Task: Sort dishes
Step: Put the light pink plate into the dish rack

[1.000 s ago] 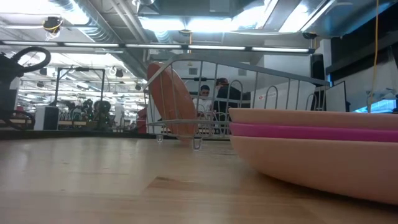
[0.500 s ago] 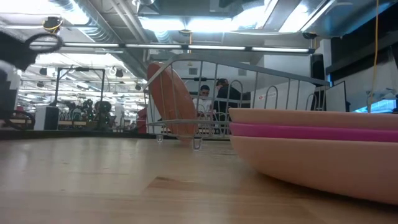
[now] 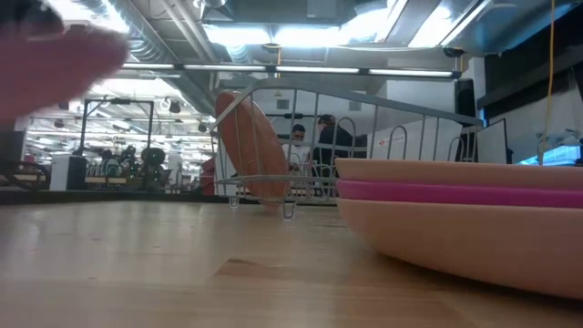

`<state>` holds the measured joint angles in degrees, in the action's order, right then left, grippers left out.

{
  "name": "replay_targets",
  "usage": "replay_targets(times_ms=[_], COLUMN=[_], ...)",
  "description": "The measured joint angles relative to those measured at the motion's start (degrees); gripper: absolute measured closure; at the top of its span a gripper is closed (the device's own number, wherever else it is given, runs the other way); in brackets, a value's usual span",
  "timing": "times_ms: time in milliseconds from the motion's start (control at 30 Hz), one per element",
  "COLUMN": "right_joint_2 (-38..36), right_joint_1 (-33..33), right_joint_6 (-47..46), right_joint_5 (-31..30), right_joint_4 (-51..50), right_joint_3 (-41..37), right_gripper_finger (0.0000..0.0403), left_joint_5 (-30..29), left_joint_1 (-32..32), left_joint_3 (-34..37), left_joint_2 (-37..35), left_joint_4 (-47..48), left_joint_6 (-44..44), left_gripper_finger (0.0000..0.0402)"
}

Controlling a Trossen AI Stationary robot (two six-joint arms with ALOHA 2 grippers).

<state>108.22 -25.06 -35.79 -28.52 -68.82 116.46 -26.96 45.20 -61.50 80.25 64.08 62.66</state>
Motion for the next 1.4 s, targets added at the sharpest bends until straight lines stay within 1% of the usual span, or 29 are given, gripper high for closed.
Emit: replay_targets(times_ms=[200,333,500,667,800,1000,1100,1200,1333,1400], right_joint_2=[0.0,0.0,0.0,0.2,1.6,5.4,6.2,4.0,-2.5,-5.1], right_joint_1=[-5.3,-9.2,-14.3,-19.3,-22.8,-27.0,-28.7,-29.6,-29.2,-28.0], right_joint_6=[-7.0,-9.7,-10.1,-12.6,-16.6,-21.8,-22.7,-22.7,-22.8,-23.1], right_joint_5=[-12.0,-18.5,-25.2,-33.8,-40.8,-53.8,-58.8,-59.0,-58.9,-58.5], right_joint_4=[0.7,4.4,9.6,10.7,10.8,9.9,7.2,3.0,-3.8,-7.2], right_joint_3=[0.0,0.0,0.0,0.0,0.0,0.0,0.0,0.0,0.1,0.1], right_gripper_finger=[0.0206,0.0206,0.0206,0.0206,0.0206,0.0206,0.0206,0.0206,0.0206,0.0206], left_joint_5=[-10.1,-15.9,-23.7,-31.4,-36.0,-37.3,-37.3,-37.3,-37.3,-37.5], left_joint_1=[1.3,1.3,1.3,1.3,1.3,1.2,1.2,1.3,1.3,1.2], left_joint_3=[-4.9,-6.3,-6.6,-6.6,-6.6,-6.6,-6.6,-6.6,-6.6,-6.6], left_joint_2=[0.0,0.0,0.0,0.0,0.0,0.0,0.0,0.0,0.0,0.0], left_joint_4=[0.4,0.4,0.3,-0.9,-1.5,-5.2,-6.6,-7.7,-8.3,-8.9], left_joint_6=[0.3,1.1,4.7,9.5,9.9,7.1,5.9,5.2,5.0,5.6], left_gripper_finger=[0.0401,0.0401,0.0401,0.0401,0.0402,0.0402,0.0401,0.0401,0.0401,0.0401])
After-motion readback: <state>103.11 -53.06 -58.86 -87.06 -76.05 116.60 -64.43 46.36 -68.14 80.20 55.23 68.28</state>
